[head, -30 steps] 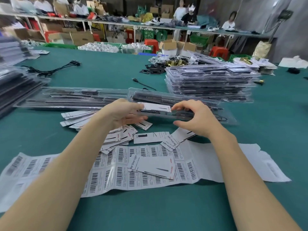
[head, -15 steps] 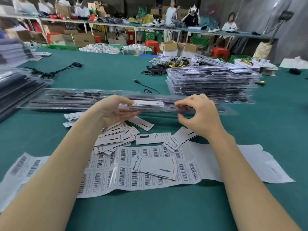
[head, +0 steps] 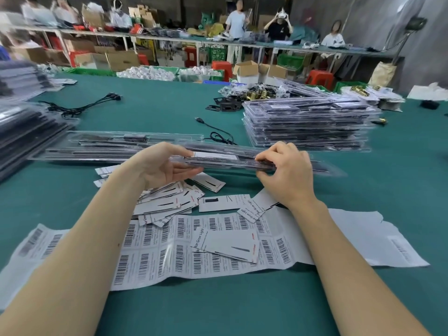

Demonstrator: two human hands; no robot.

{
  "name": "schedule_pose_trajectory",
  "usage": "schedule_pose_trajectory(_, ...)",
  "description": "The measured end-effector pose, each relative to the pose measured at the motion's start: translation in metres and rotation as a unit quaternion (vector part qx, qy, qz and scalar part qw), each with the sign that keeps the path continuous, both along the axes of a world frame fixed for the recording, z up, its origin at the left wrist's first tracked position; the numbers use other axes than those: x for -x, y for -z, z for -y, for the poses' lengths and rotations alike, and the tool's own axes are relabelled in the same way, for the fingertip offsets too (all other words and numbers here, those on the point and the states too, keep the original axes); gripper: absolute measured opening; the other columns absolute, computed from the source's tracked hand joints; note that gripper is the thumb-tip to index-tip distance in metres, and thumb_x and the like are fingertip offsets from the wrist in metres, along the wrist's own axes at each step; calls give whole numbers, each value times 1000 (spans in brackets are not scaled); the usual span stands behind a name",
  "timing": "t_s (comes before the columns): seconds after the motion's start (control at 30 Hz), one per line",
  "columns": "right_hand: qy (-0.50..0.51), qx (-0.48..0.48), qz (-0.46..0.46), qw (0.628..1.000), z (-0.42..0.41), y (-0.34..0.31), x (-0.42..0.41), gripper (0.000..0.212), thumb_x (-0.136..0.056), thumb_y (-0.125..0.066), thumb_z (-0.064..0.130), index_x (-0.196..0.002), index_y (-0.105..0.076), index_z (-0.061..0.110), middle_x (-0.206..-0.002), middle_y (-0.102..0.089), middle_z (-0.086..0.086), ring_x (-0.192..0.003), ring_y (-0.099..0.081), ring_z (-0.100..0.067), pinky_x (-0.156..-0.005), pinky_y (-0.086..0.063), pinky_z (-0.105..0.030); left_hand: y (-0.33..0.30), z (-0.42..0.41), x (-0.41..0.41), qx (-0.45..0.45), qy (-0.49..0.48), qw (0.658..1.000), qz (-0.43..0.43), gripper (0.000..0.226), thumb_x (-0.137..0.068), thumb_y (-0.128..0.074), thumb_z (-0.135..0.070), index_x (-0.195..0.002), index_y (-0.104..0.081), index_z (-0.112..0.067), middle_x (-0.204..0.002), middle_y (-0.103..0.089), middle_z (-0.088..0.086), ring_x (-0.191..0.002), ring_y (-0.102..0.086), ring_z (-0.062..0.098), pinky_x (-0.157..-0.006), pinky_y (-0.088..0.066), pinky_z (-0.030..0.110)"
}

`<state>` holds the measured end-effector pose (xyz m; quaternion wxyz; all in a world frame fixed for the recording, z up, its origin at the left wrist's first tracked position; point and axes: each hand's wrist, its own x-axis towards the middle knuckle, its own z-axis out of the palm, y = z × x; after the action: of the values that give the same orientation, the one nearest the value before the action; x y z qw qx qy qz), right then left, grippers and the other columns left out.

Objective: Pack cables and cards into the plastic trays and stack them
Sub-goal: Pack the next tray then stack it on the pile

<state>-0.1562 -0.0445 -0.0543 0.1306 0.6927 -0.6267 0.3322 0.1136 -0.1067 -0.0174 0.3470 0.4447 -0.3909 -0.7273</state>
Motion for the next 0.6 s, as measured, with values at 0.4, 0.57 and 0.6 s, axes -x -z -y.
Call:
schedule_pose_trajectory(0.4, -43, 3, -46, 998, -4, -47, -12, 38, -89, -65, 18, -122, -71, 36, -101, -66, 10, -96, -53, -18, -78, -34, -31, -20, 1, -10, 0, -16, 993, -115, 64, -90, -67, -37, -138, -43, -3, -124, -64, 30, -108, -69, 41, -86, -60, 42)
schedule_pose_trajectory(0.57, -11, 78, -34, 996, -15, -80, -16, 39, -87, -72, 31, -124, -66, 40, -88, -73, 5, -82, -65, -26, -65, -42, -28, -11, 3, -11, 1, -48, 988, -146, 82, -88, -51, -74, -137, -47, -9, -132, -61, 21, -109, -69, 37, -87, -59, 45)
schedule_pose_trajectory(0.6, -4, 97, -21, 995, -17, -86, -18, 37, -87, -72, 35, -123, -66, 39, -86, -73, 6, -80, -66, -26, -64, -40, -28, -10, 4, -9, 6, -51, 987, -151, 79, -90, -51, -71, -137, -46, -8, -131, -63, 21, -109, -69, 37, -88, -59, 46)
